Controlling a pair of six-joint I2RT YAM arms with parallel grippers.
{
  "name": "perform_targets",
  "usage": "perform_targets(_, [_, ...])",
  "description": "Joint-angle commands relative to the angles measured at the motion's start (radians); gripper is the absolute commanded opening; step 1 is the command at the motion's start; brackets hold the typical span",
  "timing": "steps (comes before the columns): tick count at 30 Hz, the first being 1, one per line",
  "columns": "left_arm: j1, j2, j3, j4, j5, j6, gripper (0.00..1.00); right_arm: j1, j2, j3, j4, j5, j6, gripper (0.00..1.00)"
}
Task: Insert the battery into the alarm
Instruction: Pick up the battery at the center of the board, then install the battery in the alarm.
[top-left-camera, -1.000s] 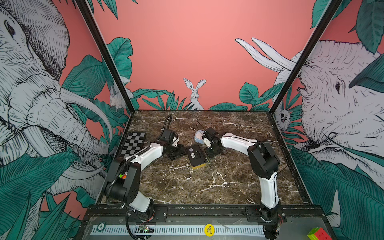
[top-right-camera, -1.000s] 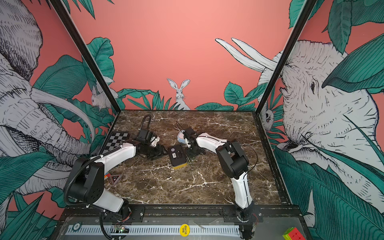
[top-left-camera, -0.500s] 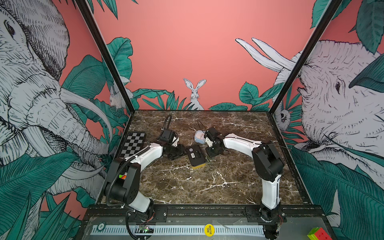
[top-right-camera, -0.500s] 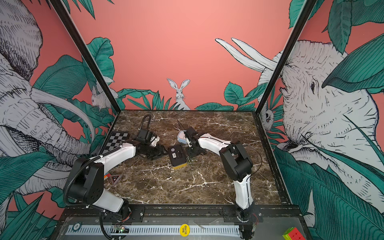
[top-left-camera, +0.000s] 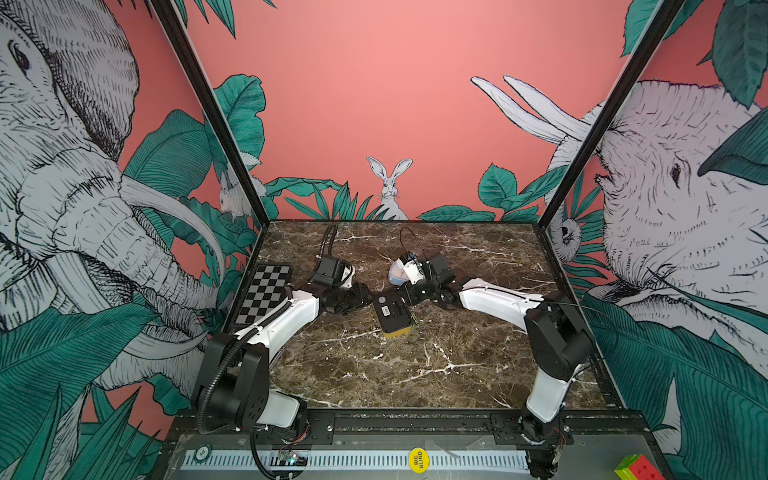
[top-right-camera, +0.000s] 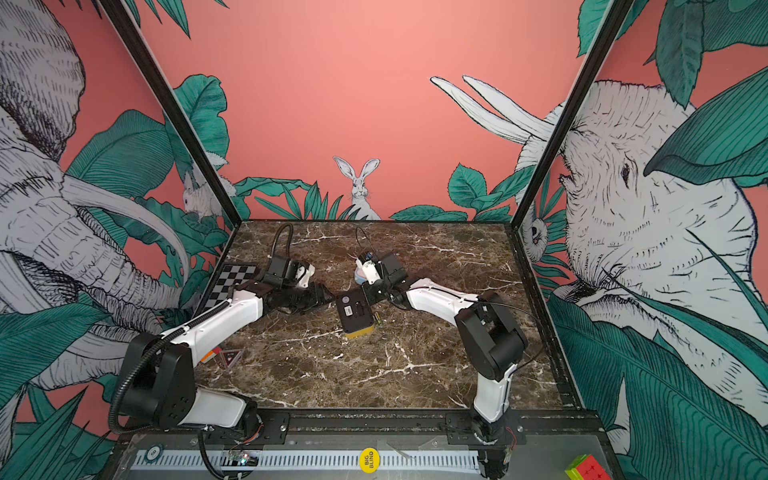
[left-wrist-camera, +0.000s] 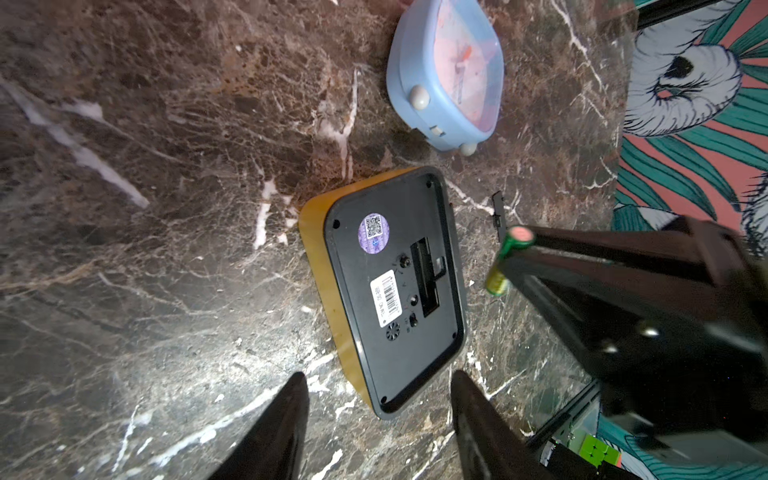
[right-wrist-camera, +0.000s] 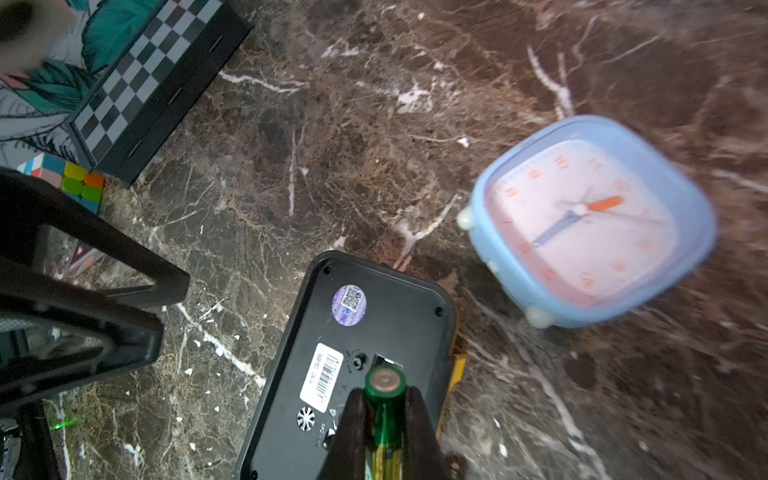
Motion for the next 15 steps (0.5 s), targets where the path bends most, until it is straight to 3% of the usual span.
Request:
perform_targets(1, [0.002, -0.045, -0.018, 0.032, -0.015, -0.034, 0.57, 0.018, 0.031, 0.017, 0.123, -0.062, -0.015, 0.03])
perform_targets(15, [0.014, -0.108, -0.023, -0.040, -0.018, -0.004, 0.57, 0.050, 0.072, -0.031, 0.190, 0.079, -0.024, 0.01])
